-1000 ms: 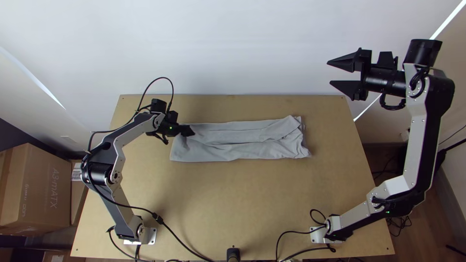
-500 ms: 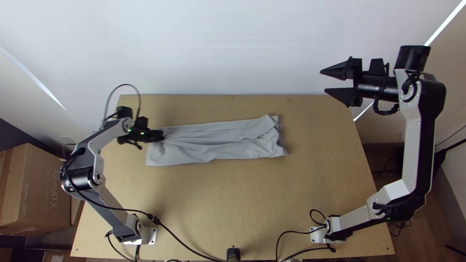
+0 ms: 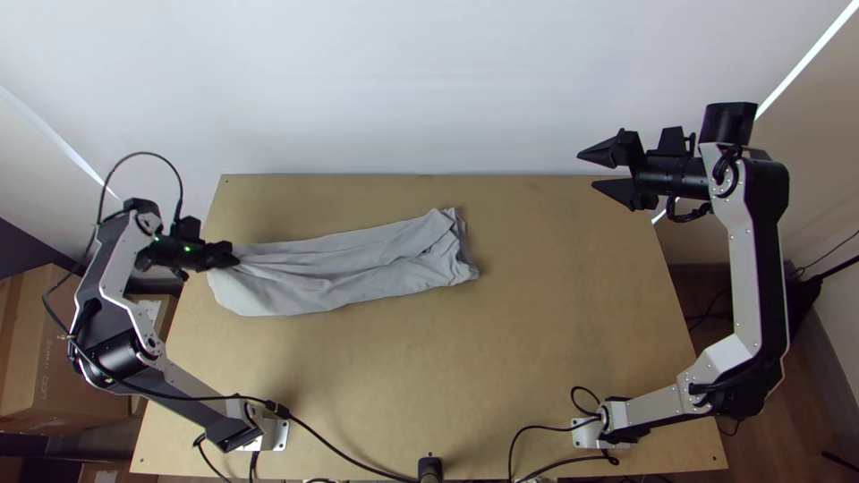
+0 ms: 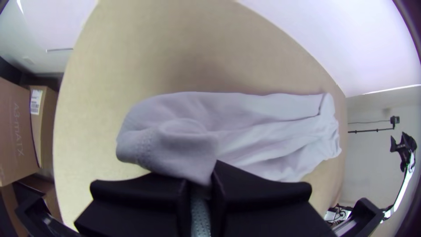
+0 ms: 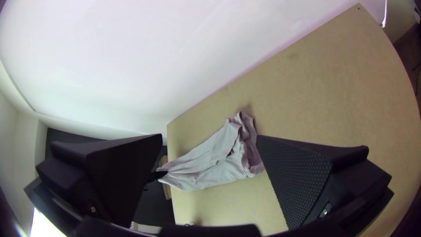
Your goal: Fold the t-shirt
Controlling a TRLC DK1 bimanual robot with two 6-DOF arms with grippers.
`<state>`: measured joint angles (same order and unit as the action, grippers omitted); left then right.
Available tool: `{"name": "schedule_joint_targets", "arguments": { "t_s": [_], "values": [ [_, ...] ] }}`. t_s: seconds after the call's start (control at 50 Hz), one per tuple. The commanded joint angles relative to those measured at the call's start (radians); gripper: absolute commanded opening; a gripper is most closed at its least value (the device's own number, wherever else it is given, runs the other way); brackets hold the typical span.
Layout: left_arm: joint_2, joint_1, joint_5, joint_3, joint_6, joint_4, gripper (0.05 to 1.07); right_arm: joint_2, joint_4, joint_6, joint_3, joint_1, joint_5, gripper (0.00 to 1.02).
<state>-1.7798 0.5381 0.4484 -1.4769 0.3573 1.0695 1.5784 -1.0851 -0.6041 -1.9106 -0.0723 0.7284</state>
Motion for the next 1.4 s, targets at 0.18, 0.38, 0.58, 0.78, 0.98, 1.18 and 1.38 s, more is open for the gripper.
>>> {"name": "schedule_joint_targets", "arguments": {
  "t_s": [0.18, 0.38, 0.58, 0.78, 0.98, 1.18, 1.38],
  "values": [
    [0.143, -0.181, 0.004, -0.158, -0.067, 0.101, 0.08, -0.043, 0.01, 0.03, 0.055, -0.001, -0.018, 0.98],
    [0.134, -0.359, -0.001, -0.264, -0.169, 0.116, 0.08, -0.06, 0.01, 0.047, 0.079, -0.027, -0.02, 0.98],
    [0.04, -0.52, -0.027, -0.41, -0.258, 0.112, 0.08, -0.078, 0.01, 0.052, 0.107, -0.061, -0.02, 0.98],
    [-0.076, -0.691, -0.114, -0.503, -0.328, 0.09, 0.08, -0.1, 0.01, 0.066, 0.14, -0.101, -0.02, 0.98],
    [-0.199, -0.848, -0.197, -0.599, -0.36, 0.089, 0.08, -0.121, 0.01, 0.072, 0.171, -0.132, -0.02, 0.98],
    [-0.354, -0.955, -0.238, -0.738, -0.434, 0.107, 0.08, -0.141, 0.01, 0.072, 0.203, -0.164, -0.02, 0.98],
    [-0.435, -1.084, -0.27, -0.789, -0.452, 0.06, 0.08, -0.172, 0.014, 0.072, 0.252, -0.188, -0.026, 0.98]
  ]
}}
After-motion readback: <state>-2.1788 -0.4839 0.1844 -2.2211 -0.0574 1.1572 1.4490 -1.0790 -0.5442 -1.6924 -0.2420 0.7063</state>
